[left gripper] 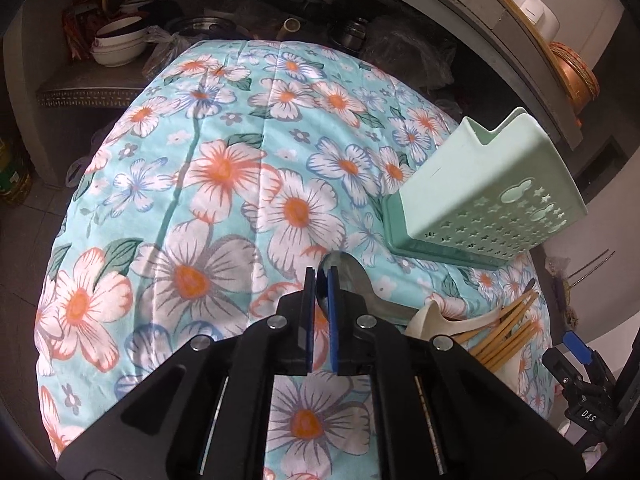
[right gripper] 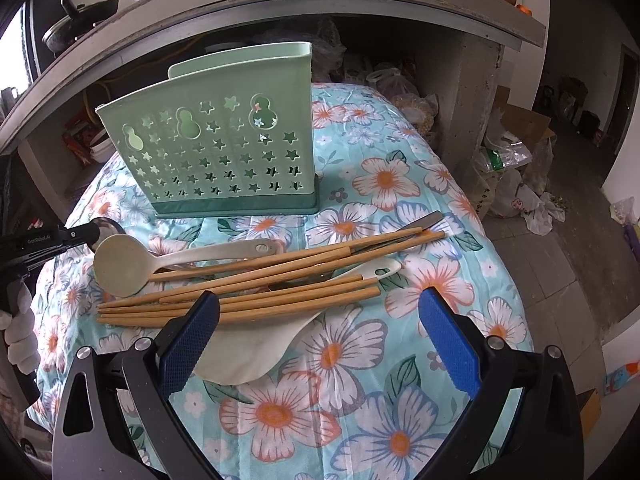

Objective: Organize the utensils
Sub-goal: 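Lift the metal spoon with the left tool while the right tool grasps the cream spoon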

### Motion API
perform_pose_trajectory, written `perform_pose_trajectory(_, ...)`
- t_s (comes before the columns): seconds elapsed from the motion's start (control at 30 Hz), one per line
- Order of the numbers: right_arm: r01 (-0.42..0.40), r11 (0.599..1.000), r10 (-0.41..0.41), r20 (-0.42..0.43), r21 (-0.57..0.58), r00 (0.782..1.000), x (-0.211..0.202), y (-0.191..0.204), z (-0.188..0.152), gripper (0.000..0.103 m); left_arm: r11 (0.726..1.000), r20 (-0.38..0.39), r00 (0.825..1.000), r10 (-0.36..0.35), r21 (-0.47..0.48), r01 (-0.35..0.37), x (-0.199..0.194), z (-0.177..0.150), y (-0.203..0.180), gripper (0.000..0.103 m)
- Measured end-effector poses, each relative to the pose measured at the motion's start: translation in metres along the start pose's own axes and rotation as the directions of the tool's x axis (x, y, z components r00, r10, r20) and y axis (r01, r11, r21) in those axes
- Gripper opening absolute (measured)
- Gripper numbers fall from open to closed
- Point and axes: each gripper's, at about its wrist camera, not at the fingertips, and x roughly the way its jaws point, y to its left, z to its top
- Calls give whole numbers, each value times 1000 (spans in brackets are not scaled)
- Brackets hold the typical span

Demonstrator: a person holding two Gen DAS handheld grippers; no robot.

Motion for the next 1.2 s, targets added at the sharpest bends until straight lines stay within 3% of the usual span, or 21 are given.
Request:
perform_pose_trajectory(0.17,1,1000,-1,-1,-3,1000,0,2,0,97,999,-29,999,-25,-33,24,4,-5,4,13)
perform_pose_trajectory(0.47,-9,1000,9,6,-20,1000,-2,8,0,97,999,-34,999,-26,-32,25,12,-11,2,14)
perform_pose_trajectory(0.67,-88,989,94,39,-119,995,-8,36,7,97,1000,-11,1000,-6,11,6,11,-11,-4,12)
perform_pose_trajectory(0.8,-185,954,206,69,-235,976,-12,74,14,95,1000,9,1000,-6,4,6,5,-7,-1,9)
perform_pose_trajectory(0.93,-258,898,290,37,-357,956,-3,118,12,88,1000,24,1000,7,-9,-7,1,-4,7,8)
perform_pose_trajectory(1.07,-280,853,312,0,-441,950,10,153,5,80,1000,35,999,17,-17,-16,-1,-3,12,8)
perform_pose_trajectory(1.2,-238,834,279,9,-497,960,19,174,-2,74,1000,41,999,15,-24,-14,-2,-3,16,8)
